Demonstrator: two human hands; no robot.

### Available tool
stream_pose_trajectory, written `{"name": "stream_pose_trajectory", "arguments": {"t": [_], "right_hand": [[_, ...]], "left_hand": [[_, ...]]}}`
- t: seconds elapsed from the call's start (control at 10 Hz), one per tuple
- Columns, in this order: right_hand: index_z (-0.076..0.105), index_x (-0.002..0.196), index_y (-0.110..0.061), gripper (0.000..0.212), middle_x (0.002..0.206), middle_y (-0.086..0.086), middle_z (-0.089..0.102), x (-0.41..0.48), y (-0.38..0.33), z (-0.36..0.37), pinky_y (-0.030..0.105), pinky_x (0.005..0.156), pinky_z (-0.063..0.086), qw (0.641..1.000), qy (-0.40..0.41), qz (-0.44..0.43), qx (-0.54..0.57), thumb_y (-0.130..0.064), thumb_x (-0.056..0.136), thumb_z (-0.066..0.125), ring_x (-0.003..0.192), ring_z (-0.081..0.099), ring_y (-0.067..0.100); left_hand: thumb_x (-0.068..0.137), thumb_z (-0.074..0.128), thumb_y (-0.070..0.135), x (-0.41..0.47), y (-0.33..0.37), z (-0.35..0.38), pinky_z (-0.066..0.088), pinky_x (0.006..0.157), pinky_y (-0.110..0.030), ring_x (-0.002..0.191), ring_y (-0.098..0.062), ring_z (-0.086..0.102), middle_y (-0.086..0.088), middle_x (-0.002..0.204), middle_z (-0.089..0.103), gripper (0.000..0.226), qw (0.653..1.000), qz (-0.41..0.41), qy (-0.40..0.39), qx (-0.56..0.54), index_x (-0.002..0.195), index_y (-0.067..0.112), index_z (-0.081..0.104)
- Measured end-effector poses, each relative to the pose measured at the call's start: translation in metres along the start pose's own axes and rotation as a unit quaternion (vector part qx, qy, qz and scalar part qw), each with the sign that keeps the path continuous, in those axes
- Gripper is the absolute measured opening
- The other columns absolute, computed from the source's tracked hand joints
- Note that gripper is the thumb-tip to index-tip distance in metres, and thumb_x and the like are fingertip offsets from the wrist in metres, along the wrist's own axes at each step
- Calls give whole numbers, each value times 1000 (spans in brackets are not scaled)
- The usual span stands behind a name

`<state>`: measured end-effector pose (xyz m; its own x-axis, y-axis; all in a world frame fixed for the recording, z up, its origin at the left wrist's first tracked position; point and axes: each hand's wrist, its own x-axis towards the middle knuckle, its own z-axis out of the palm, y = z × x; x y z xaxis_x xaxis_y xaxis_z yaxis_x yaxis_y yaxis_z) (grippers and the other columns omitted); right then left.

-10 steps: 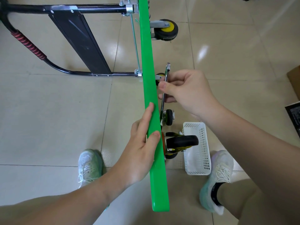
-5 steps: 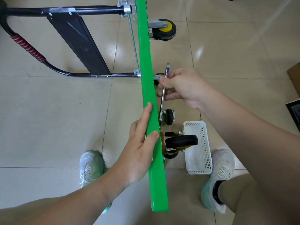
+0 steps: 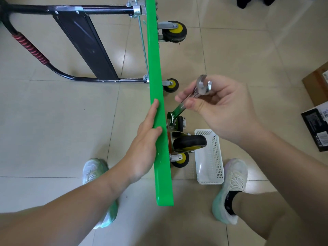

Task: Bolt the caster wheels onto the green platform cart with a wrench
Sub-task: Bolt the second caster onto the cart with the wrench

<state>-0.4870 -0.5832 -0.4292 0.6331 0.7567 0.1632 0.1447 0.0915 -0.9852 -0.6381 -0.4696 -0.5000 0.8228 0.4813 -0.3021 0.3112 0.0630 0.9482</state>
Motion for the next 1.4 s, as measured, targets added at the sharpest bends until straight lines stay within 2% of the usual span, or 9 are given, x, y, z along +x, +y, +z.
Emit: {"name": "stream_pose_trajectory", "arguments": {"t": [0.2, 0.4, 0.6, 0.8, 0.9, 1.0, 1.2, 1.3, 1.4], "right_hand": [[69, 96, -4, 26, 95, 21, 73, -17, 9, 11, 24, 86, 57, 1000, -7, -9, -26, 12, 77, 75, 88, 72, 18], [66, 94, -25, 32, 91, -2, 73, -17, 16, 21, 26, 87, 56, 998, -23, -48, -41, 0, 77, 77, 86, 72, 7], [66, 95, -27, 40, 87, -7, 71, -18, 17, 26, 25, 83, 58, 987, -27, -105, -120, 5, 76, 79, 83, 70, 4], [69, 100, -18, 36, 89, -5, 72, -22, 24, 26, 26, 82, 59, 980, -14, -137, -144, 8, 78, 78, 84, 71, 5], [73, 96, -9, 27, 87, 2, 74, -27, 28, 26, 25, 78, 59, 974, -14, -155, -162, 8, 77, 79, 82, 71, 5], [69, 95, -18, 25, 90, 7, 75, -16, 28, 22, 36, 84, 60, 992, 15, -85, -91, 0, 80, 77, 86, 73, 18], [70, 95, -15, 21, 87, 4, 72, 4, 30, 26, 35, 90, 58, 999, 5, -11, -36, -1, 79, 74, 85, 70, 13], [71, 92, -19, 24, 87, 1, 73, 11, 30, 29, 42, 92, 58, 1000, 15, 26, -4, 1, 80, 74, 86, 70, 14], [71, 91, -15, 28, 86, 5, 71, 16, 28, 30, 46, 92, 58, 998, 14, 52, 27, 11, 80, 72, 86, 69, 17]], "left_hand": [[86, 36, 33, 3, -2, 3, 45, 113, -45, 132, -9, 51, 13, 150, 42, 72, 1000, -10, 13, -5, 144, 75, 25], [84, 37, 30, 8, -8, 5, 39, 116, -38, 130, 6, 46, 18, 150, 38, 73, 1000, -5, 22, -6, 142, 74, 28], [87, 46, 41, 8, -5, 6, 30, 123, -42, 142, -4, 42, 12, 157, 39, 67, 1000, 7, 26, -8, 140, 78, 29], [89, 43, 47, 3, 0, 8, 28, 122, -34, 140, 2, 39, 17, 155, 35, 59, 1000, 2, 25, 4, 124, 90, 24], [87, 41, 48, 2, 1, 7, 33, 111, -23, 135, 6, 42, 13, 156, 35, 59, 1000, 5, 16, 8, 120, 93, 22], [90, 36, 36, 5, -6, 4, 39, 111, -30, 126, 8, 47, 21, 146, 40, 68, 1000, 8, 18, 8, 144, 76, 21], [90, 34, 36, 3, -6, 5, 29, 124, -43, 143, -1, 36, 40, 139, 37, 67, 999, 21, 19, 31, 144, 73, 17], [93, 34, 38, 1, -4, 5, 27, 125, -38, 144, 4, 34, 40, 143, 35, 66, 999, 25, 18, 36, 147, 72, 17], [95, 34, 43, -3, -2, 5, 25, 115, -18, 136, 20, 31, 47, 137, 33, 63, 998, 25, 20, 53, 147, 72, 15]]}}
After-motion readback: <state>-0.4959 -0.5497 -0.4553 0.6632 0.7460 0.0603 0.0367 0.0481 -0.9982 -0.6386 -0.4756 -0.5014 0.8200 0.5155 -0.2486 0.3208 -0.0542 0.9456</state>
